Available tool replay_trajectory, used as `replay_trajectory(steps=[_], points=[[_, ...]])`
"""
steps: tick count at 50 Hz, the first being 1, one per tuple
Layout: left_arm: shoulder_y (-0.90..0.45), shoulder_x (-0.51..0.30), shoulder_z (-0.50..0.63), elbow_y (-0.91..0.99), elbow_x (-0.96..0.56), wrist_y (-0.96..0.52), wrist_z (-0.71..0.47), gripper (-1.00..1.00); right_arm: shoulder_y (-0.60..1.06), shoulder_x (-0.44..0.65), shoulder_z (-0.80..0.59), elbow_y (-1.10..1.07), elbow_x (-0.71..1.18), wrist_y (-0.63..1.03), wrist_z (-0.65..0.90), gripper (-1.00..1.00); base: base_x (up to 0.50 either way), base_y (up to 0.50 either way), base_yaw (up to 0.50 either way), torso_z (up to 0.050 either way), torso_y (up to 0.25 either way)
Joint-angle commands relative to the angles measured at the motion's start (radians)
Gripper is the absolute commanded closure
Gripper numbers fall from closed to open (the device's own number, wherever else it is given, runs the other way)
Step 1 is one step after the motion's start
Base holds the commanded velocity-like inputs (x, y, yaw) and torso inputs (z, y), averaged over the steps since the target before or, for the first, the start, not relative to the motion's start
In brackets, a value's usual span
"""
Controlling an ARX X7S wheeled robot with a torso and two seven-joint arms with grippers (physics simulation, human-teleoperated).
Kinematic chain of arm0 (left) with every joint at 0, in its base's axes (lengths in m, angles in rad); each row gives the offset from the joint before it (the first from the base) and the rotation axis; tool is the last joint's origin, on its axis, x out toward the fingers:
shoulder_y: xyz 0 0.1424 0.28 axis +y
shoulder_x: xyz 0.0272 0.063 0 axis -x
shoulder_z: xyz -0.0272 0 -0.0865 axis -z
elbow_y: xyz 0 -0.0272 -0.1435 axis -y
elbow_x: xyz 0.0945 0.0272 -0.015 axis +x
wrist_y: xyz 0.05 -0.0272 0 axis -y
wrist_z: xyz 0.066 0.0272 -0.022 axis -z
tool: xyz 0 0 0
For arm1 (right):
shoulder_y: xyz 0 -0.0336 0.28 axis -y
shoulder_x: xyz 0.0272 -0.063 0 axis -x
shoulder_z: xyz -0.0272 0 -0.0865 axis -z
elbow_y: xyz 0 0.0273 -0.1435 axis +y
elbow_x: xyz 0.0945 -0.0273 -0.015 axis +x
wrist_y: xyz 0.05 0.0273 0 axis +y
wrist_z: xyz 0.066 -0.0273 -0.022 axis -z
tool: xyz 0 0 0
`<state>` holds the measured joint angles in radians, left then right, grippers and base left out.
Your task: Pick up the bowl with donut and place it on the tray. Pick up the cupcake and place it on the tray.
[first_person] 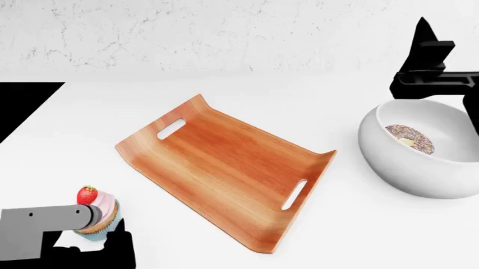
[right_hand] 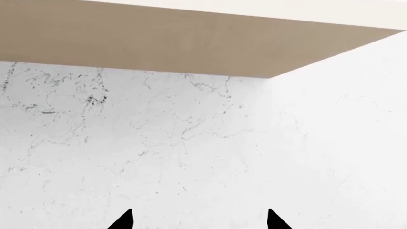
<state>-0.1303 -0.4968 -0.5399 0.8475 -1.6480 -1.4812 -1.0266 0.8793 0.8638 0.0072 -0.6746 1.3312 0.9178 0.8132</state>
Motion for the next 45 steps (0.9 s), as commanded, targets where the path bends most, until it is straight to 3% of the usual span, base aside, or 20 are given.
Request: replay_trajectory(steps=[1, 10, 11, 28, 36, 45], points=[[0.015, -0.005, 0.016, 0.001, 0.039, 0.021, 0.036, -1.0, -0.003, 0.001, -0.003, 0.0, -0.002, -0.004, -0.002, -1.0, 0.0, 0.0, 0.0, 0.0, 0.0], [0.011, -0.014, 0.039, 0.005, 0.046, 0.038, 0.043, -1.0, -0.007, 0.005, -0.002, -0.003, -0.006, -0.008, -0.008, -1.0, 0.0, 0.0, 0.0, 0.0, 0.0], [0.009, -0.016, 0.042, 0.007, 0.048, 0.039, 0.046, 1.0, -0.007, 0.005, -0.002, -0.003, -0.006, -0.008, -0.008, -1.0, 0.0, 0.0, 0.0, 0.0, 0.0], [-0.003, -0.047, 0.063, 0.051, 0.067, 0.065, 0.054, 1.0, -0.026, -0.002, -0.002, 0.005, -0.03, -0.029, -0.025, -1.0, 0.0, 0.0, 0.0, 0.0, 0.0], [-0.127, -0.152, 0.151, 0.067, -0.124, 0.134, -0.157, 1.0, -0.025, 0.008, 0.003, 0.01, -0.032, -0.029, -0.022, -1.0, 0.0, 0.0, 0.0, 0.0, 0.0], [-0.264, -0.241, 0.281, 0.085, -0.273, 0.213, -0.302, 1.0, 0.02, 0.06, 0.009, 0.01, 0.062, 0.028, 0.036, -1.0, 0.0, 0.0, 0.0, 0.0, 0.001]])
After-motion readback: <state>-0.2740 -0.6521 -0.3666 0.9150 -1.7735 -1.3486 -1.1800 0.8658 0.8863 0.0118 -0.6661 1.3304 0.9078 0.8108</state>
